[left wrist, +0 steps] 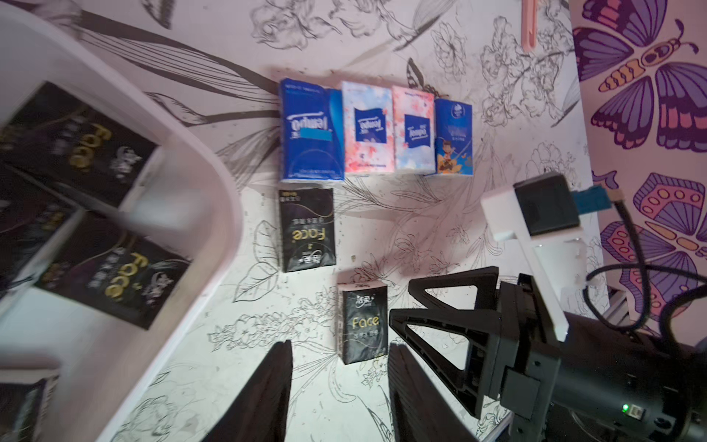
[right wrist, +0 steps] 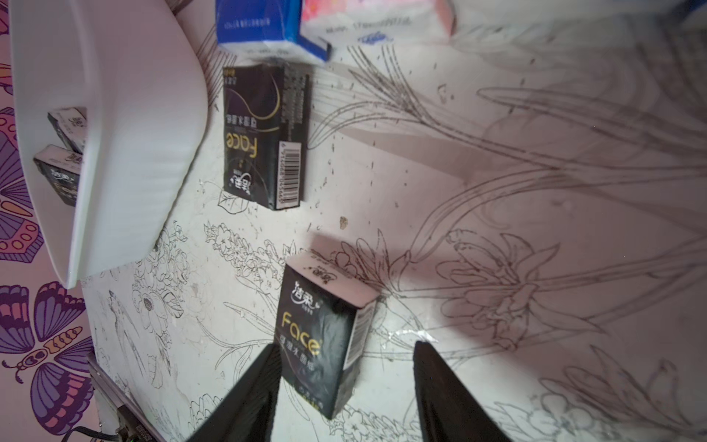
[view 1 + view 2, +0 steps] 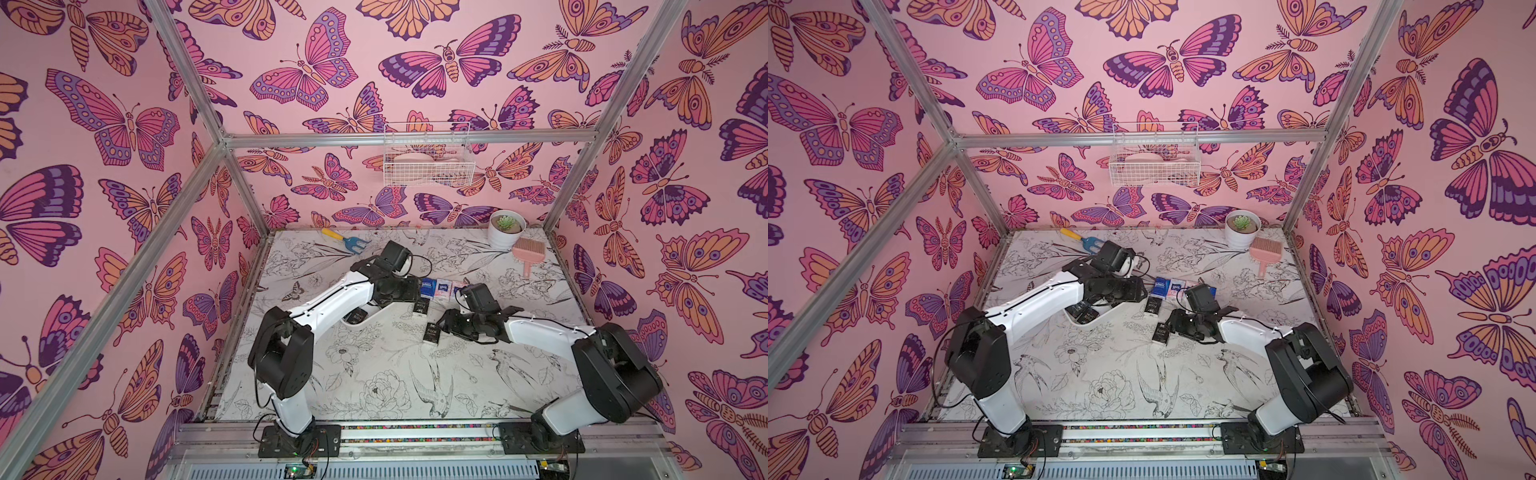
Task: Take the pocket tissues out of the storage box
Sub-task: Move the pocket tissues to the center of the board.
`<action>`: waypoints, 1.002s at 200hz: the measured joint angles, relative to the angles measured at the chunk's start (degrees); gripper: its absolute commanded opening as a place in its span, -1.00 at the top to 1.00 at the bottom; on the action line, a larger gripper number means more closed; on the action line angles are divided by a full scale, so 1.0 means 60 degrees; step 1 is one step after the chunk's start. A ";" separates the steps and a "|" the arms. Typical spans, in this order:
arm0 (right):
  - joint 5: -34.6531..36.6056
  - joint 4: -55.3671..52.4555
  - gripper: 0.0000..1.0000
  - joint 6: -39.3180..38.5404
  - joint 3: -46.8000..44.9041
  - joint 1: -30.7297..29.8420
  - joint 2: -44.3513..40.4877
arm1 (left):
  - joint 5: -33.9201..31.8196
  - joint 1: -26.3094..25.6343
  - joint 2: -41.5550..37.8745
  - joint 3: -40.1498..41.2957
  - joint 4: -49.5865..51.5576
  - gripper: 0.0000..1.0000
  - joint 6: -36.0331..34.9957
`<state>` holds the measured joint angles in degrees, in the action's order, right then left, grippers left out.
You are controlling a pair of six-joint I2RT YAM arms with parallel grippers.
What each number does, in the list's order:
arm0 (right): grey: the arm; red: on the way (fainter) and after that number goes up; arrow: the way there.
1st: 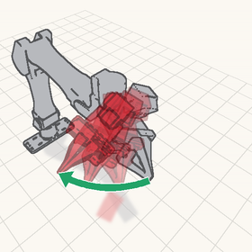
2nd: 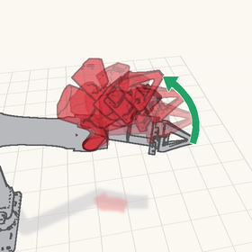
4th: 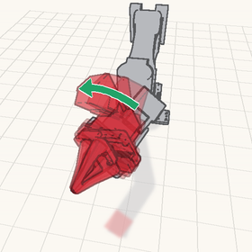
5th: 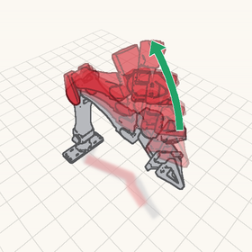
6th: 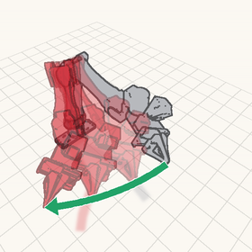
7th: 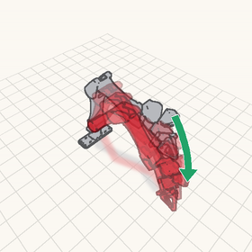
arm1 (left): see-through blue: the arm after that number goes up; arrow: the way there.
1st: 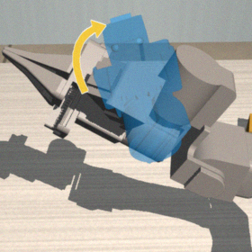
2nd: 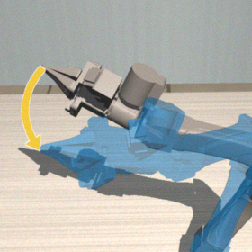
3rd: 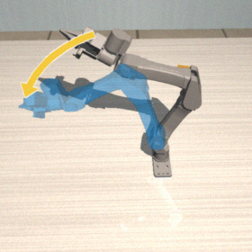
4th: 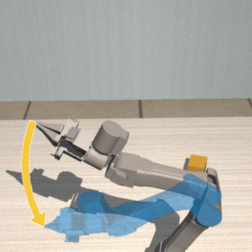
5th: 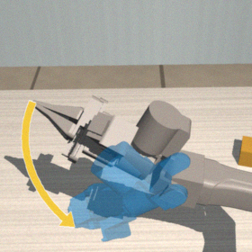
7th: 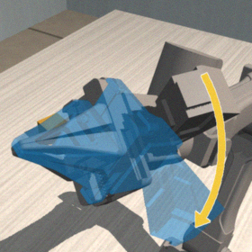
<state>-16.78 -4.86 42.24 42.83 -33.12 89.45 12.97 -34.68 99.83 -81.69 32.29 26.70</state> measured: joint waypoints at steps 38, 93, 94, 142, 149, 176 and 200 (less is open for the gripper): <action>-0.0062 0.0280 0.07 0.0277 0.0076 -0.0091 0.0576 | -0.0237 0.0481 -0.0554 0.0361 0.0120 0.07 -0.0058; 0.0062 0.0339 0.46 0.0499 0.0076 -0.0124 0.0674 | -0.0368 0.0790 -0.0812 0.0543 0.0135 0.07 -0.0066; 0.0069 0.0339 0.46 0.0503 0.0076 -0.0124 0.0674 | -0.0372 0.0798 -0.0816 0.0543 0.0135 0.07 -0.0066; 0.0328 0.0331 0.60 0.0608 0.0076 -0.0058 0.0597 | -0.0393 0.1042 -0.0980 0.0674 0.0135 0.07 -0.0066; 0.0390 0.0317 0.62 0.0623 0.0076 0.0004 0.0572 | -0.0393 0.1086 -0.1005 0.0688 0.0135 0.07 -0.0066; 0.0608 0.0302 0.68 0.0641 0.0095 0.0339 0.0528 | -0.0401 0.1184 -0.1118 0.0754 0.0135 0.07 -0.0062; 0.0743 0.0259 0.70 0.0641 0.0237 0.0557 0.0561 | -0.0423 0.1220 -0.1147 0.0772 0.0131 0.07 -0.0066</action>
<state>-12.32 -3.31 46.09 44.25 -29.78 92.82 10.44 -27.35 92.95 -77.06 33.08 26.30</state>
